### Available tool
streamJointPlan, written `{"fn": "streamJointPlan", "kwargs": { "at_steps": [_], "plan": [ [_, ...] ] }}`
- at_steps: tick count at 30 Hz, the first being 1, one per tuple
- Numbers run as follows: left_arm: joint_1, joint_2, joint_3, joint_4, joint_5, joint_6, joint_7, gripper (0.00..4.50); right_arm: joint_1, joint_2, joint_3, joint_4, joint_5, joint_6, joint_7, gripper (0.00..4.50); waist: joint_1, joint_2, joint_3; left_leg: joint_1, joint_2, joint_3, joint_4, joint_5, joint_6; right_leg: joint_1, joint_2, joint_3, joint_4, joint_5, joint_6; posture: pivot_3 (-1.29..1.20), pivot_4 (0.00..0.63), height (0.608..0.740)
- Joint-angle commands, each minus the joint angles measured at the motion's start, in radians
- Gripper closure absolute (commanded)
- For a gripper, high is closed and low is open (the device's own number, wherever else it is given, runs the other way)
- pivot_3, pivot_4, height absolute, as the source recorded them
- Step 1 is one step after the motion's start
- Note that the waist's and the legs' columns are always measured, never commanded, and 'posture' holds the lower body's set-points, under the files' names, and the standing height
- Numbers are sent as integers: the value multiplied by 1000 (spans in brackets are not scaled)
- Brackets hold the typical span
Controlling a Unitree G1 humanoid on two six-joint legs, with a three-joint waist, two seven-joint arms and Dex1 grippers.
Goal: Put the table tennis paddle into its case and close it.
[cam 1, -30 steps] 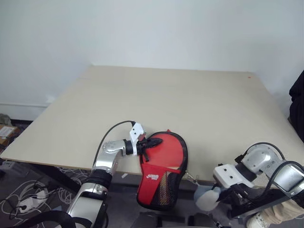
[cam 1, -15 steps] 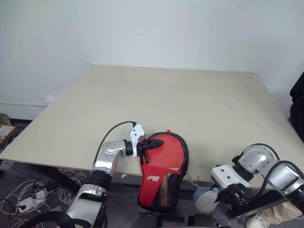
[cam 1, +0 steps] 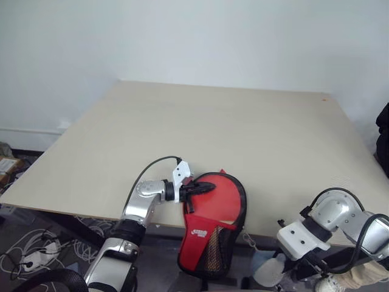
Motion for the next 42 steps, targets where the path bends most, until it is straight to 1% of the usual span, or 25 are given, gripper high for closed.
{"fn": "streamJointPlan", "kwargs": {
  "at_steps": [1, 3, 6, 8, 10, 15, 22, 24, 29, 32, 36, 39, 42],
  "plan": [
    [46, -14, -60, 72, 48, 40, -8, 4500, -126, 125, 0, 96, -37, 69, -57, 4031, -13, 1, 1, 2, 1, 0, 0, 1, -2, 4, 1, 0, 1, 0, 1, 0, 0, 740],
    [43, -18, -59, 77, 51, 40, -8, 4500, -179, 194, -3, 133, -43, 104, -86, 4031, -12, 2, 2, 6, 1, 0, 0, 2, -4, 6, 1, -1, 3, -3, 5, 0, 0, 740],
    [41, -24, -57, 84, 55, 38, -7, 4500, -226, 264, -5, 148, -33, 156, -112, 4031, -11, 4, 0, 11, 2, -4, -1, 2, -5, 7, 1, -2, 5, -3, 4, 0, 0, 740],
    [40, -25, -57, 85, 58, 37, -7, 4500, -239, 285, -2, 137, -21, 174, -98, 4031, -13, 4, 0, 11, 2, -3, -1, 2, -5, 7, 1, -1, 5, 0, -1, 0, 0, 740],
    [40, -26, -56, 87, 59, 36, -7, 4500, -236, 281, 6, 107, -7, 185, -63, 4031, -12, 4, 0, 11, 2, -3, 0, 2, -5, 7, 0, -1, 5, 1, -1, 0, 0, 740],
    [35, -23, -52, 97, 63, 32, -4, 4500, -201, 213, 50, 19, 52, 169, 38, 4031, -11, 4, 0, 11, 2, -3, 0, 2, -5, 7, 0, -1, 5, 1, -2, 0, 0, 740],
    [34, -19, -48, 105, 66, 30, -1, 4500, -221, 44, 209, -46, 175, 70, 43, 4031, -9, 4, 0, 11, 2, -3, 0, 2, -5, 7, -1, -1, 5, 1, -1, 0, 0, 740],
    [36, -18, -47, 103, 66, 31, 1, 4500, -235, 29, 233, -45, 190, 53, 43, 4031, -9, 4, 0, 11, 2, -3, 0, 2, -5, 7, -2, -1, 5, 1, -1, 0, 0, 740],
    [40, -16, -44, 98, 63, 35, 5, 4500, -262, 42, 266, -17, 193, 36, 43, 4031, -8, 4, 0, 11, 2, -4, 0, 2, -5, 7, -2, -2, 5, 1, -1, 0, 0, 740],
    [41, -17, -43, 100, 64, 35, 7, 4500, -270, 27, 282, -29, 212, 33, 43, 4031, -7, 4, 0, 11, 2, -4, 0, 2, -4, 7, -3, -2, 5, 1, -1, 0, 0, 740],
    [40, -17, -41, 101, 64, 34, 11, 4500, -277, -36, 312, -85, 289, 29, 43, 4031, -6, 4, 0, 11, 2, -4, 0, 2, -4, 6, -3, -2, 5, 1, -1, 0, 0, 740],
    [39, -17, -40, 103, 65, 33, 13, 4500, -278, -117, 346, -155, 353, 4, 43, 4031, -4, 4, 0, 11, 1, -4, 0, 1, -4, 6, -5, -3, 5, 1, -1, 0, 0, 740],
    [34, -17, -39, 107, 66, 33, 14, 4500, -278, -155, 360, -194, 386, -10, 43, 4031, -5, 4, 0, 11, 1, -4, 0, 1, -3, 6, -5, -3, 5, 1, -1, 0, 0, 740]
  ]
}}
